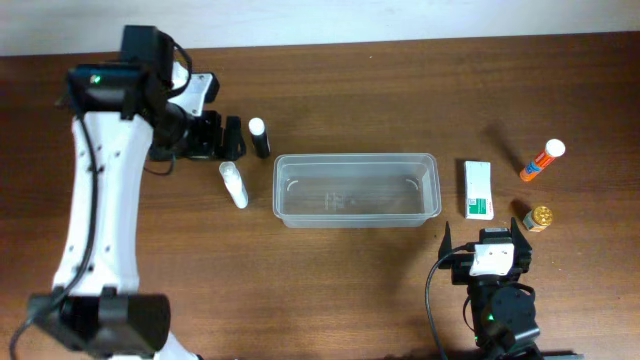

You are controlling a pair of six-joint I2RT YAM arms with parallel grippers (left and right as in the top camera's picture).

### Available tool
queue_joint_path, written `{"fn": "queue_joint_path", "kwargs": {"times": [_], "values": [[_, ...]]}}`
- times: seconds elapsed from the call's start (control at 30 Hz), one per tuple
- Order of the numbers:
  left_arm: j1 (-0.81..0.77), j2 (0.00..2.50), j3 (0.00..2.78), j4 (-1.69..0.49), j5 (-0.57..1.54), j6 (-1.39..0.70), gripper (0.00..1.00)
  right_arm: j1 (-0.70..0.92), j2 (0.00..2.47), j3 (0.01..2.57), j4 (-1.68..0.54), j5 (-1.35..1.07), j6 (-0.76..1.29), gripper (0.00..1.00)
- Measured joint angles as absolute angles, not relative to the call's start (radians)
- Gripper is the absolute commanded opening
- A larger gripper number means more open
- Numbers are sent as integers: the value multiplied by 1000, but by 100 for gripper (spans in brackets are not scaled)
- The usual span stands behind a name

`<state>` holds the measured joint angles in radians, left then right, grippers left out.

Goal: Pack container
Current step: 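Move the left gripper toward the white squeeze bottle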

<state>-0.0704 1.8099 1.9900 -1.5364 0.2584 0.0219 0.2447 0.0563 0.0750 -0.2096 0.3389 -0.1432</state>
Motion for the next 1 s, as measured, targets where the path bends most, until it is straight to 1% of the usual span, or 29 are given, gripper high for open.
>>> {"fn": "queue_joint_path", "kwargs": {"times": [0.07,0.13,0.2,0.23,0.37,0.4,0.43,0.77,1.0], "values": [[-71,1845,1990,-1538,238,-17,99,245,56,75,-209,339,-143,98],[-72,1873,1990,-1538,199,-65,95,245,56,75,-210,339,-143,98],[-75,1897,1990,-1537,161,-117,94,245,56,75,-210,339,-142,98],[-79,1916,1990,-1531,132,-158,94,245,56,75,-210,339,-143,98],[-105,1931,1990,-1518,100,-218,95,245,56,75,-210,339,-142,98],[-110,1932,1990,-1518,96,-230,96,245,56,75,-210,339,-144,98],[-120,1932,1989,-1518,86,-248,99,245,56,75,-210,339,-143,98],[-212,1940,1873,-1419,-43,-364,99,245,56,75,-209,339,-142,98],[-212,1943,1727,-1286,-73,-394,99,245,56,75,-210,339,-143,98]]}}
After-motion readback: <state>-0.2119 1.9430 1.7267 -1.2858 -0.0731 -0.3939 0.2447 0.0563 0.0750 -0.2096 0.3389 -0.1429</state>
